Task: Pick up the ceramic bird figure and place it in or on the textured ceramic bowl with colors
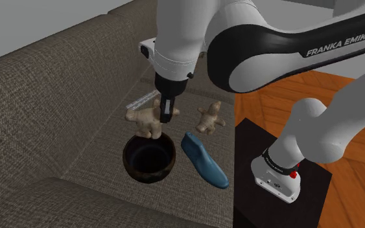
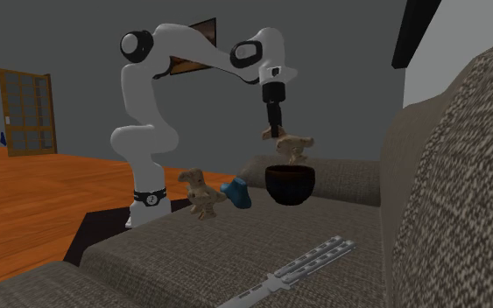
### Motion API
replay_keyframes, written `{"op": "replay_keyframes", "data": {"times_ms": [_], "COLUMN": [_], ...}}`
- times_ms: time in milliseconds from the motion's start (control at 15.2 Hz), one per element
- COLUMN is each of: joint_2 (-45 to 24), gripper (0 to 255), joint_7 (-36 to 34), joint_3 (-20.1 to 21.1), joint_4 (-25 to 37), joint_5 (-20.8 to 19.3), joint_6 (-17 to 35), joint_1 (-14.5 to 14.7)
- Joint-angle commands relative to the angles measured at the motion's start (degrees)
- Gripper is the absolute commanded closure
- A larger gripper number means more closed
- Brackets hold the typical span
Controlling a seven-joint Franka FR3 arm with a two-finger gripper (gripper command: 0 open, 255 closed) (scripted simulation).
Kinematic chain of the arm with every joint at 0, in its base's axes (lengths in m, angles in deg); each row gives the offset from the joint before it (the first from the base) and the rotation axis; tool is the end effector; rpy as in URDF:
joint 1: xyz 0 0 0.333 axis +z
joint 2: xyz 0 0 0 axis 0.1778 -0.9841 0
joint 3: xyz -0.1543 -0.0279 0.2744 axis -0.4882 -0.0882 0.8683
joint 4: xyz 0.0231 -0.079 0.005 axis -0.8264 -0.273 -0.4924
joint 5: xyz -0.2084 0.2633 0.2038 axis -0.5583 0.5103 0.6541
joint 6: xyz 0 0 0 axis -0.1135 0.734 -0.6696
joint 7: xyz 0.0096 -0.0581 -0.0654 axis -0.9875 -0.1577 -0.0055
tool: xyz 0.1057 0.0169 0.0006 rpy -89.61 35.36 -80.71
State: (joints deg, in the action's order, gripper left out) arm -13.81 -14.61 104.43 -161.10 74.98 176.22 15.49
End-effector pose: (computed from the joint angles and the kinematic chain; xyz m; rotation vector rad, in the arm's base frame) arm 0.3235 0.3627 0.5139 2.8118 1.1771 0.2088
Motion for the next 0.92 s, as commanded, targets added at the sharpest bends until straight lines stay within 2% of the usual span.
{"op": "replay_keyframes", "data": {"times_ms": [0, 132, 858], "joint_2": [0.2, -0.1, -2.2], "gripper": [255, 255, 255], "joint_7": [-2.9, -5.1, -6.8], "joint_3": [1.9, 3.4, 4.3], "joint_4": [0.1, 0.6, -6.0], "joint_5": [0.3, 0.4, -0.6], "joint_6": [-0.4, -0.8, 7.6], "joint_1": [1.1, 1.9, 1.8]}}
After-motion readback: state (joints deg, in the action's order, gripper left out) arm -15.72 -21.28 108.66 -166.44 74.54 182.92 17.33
